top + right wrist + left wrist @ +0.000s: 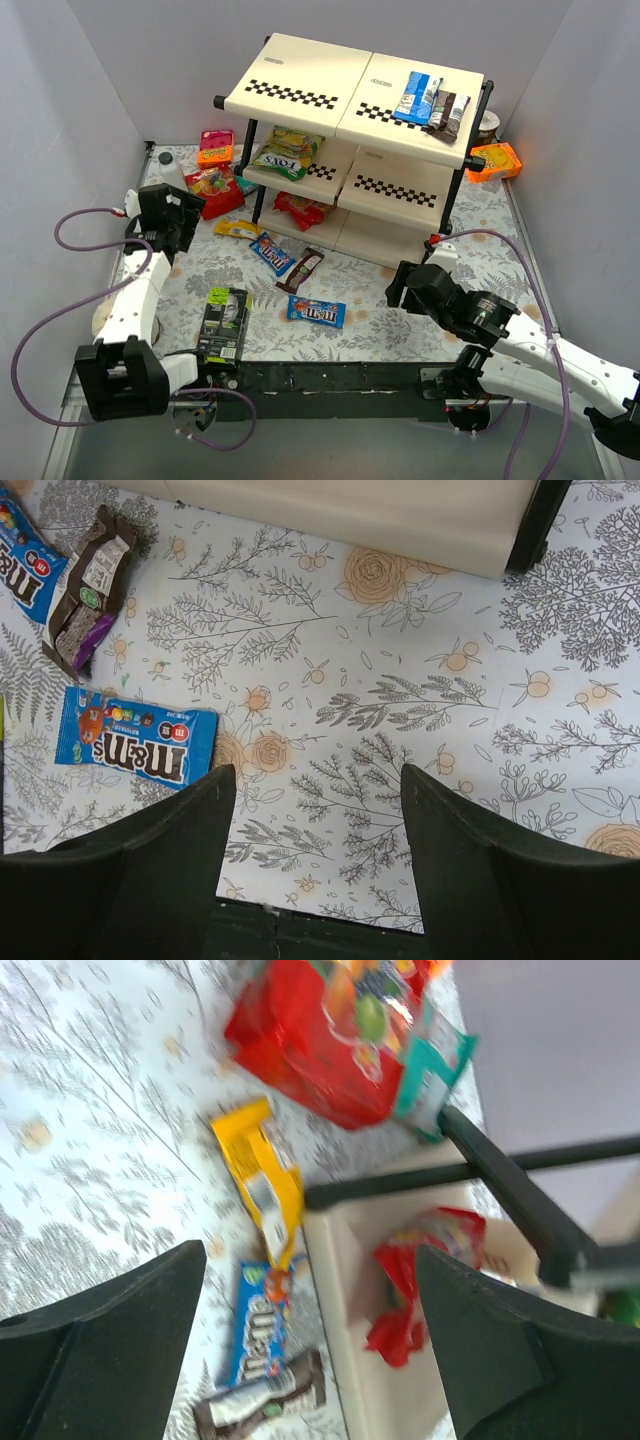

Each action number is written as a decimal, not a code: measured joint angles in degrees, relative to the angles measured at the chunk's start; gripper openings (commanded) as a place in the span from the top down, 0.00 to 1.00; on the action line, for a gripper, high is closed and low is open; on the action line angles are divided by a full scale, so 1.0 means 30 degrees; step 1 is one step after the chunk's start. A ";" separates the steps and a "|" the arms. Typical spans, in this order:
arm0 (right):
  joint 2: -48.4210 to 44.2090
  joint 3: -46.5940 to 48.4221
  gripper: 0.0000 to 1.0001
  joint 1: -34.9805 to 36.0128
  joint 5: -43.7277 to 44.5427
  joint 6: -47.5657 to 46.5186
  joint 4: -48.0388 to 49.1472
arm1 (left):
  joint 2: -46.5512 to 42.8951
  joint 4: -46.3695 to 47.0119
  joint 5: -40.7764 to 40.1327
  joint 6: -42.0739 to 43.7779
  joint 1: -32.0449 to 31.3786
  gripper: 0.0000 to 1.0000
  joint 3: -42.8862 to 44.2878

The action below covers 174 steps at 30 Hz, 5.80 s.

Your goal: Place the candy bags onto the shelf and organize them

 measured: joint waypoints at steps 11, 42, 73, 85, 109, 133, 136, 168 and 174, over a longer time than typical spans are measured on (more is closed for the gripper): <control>0.2572 0.0845 0.26 -0.0321 -0.0131 -0.2157 0.1778 | 0.7373 0.1792 0.3534 0.2543 0.3366 0.23 0.2200; 0.3075 0.1246 0.28 -0.1800 -0.0546 -0.3133 0.2594 | 1.3063 0.8597 0.4626 0.5158 0.3337 0.70 0.3206; 0.4211 0.1246 0.32 -0.1887 -0.1647 -0.2696 0.3206 | 0.8320 0.5268 0.9617 0.9522 0.3315 1.00 0.0729; 0.4233 0.1246 0.32 -0.1887 -0.2426 -0.2441 0.3657 | 0.3599 0.2980 1.0448 0.8969 0.2754 1.00 -0.0605; 0.4626 0.1224 0.13 -0.1887 -0.5697 -0.0095 0.4233 | -0.5821 0.0903 1.1285 0.3009 -0.4481 0.96 -0.7424; 0.8845 -0.1421 0.12 -0.0015 -1.0040 1.3340 1.2947 | -0.1632 -0.1821 0.7839 0.4546 -0.6543 0.12 -0.3789; 1.0032 0.0590 0.14 0.0211 -0.9785 1.2407 1.2123 | -0.0780 -0.3060 0.6652 0.4889 -0.6543 0.09 -0.2339; 1.7522 0.8969 0.61 0.0590 -0.7257 -0.6448 0.7672 | -0.0925 -0.1727 0.5180 -0.3082 -1.1803 0.15 -0.4976; 1.8243 0.8969 0.67 0.0590 -0.8225 -0.7082 0.7861 | 0.0619 -0.0809 0.3366 -0.3803 -1.1817 0.18 -0.5136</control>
